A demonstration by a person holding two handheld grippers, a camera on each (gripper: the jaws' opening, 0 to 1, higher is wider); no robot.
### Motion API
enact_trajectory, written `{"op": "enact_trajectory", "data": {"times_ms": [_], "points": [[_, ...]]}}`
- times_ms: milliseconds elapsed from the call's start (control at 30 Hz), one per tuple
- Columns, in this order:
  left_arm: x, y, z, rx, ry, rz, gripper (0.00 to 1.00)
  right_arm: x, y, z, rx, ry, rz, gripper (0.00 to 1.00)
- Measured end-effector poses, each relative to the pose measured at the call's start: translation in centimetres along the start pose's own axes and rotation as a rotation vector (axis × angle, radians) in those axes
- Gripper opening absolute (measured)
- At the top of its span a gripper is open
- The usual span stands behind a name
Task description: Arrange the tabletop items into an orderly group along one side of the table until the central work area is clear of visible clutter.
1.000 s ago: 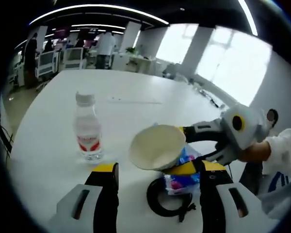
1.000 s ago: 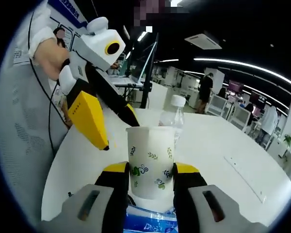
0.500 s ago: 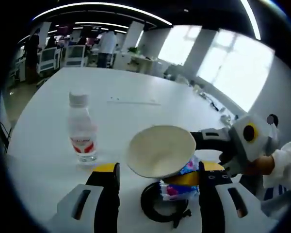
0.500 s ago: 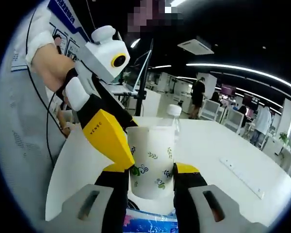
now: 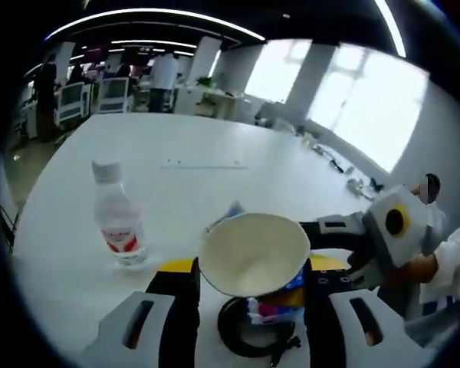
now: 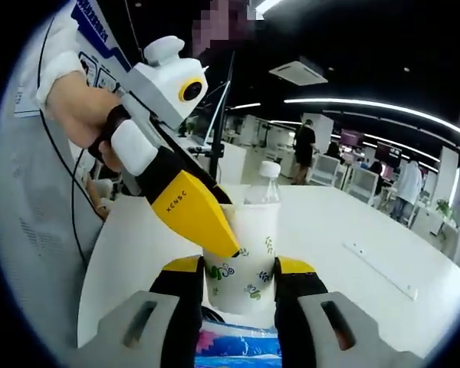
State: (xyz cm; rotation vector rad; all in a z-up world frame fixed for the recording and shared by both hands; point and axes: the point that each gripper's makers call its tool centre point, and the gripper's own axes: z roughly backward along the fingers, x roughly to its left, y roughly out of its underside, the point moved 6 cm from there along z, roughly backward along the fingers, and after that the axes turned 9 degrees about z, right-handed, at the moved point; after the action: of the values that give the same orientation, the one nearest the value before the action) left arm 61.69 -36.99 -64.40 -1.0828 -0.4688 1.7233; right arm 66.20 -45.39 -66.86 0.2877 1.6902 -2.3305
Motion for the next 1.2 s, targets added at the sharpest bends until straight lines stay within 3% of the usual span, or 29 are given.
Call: {"op": "enact_trajectory", "data": {"times_ms": [300,467,800,933,1200], "points": [[-0.7,-0.2,0.1,0.002,-0.034,-0.105,0.37,-0.2,0.3,0.0,0.013,0.02,-0.003,0.37],[-0.7,-0.2,-0.1,0.006,-0.051,-0.124,0.33,-0.4,0.5,-0.3,0.026,0.019,0.002,0.38],[-0.4,-0.8,-0.4,-0.002,-0.084,-0.135,0.32,-0.7,1.6,-1.3,0.072,0.012,-0.01,0.37],[-0.5,-1.1,-0.6,-0.013,-0.108,-0.162,0.32,-0.8,1.7,-1.6,0.081,0.01,-0.028,0.41],[0.1,-2.1,-1.0,-0.05,-0.169,-0.174,0.33,-1.4,2.8,0.2,0.108,0.047,-0.057,0.43]]}}
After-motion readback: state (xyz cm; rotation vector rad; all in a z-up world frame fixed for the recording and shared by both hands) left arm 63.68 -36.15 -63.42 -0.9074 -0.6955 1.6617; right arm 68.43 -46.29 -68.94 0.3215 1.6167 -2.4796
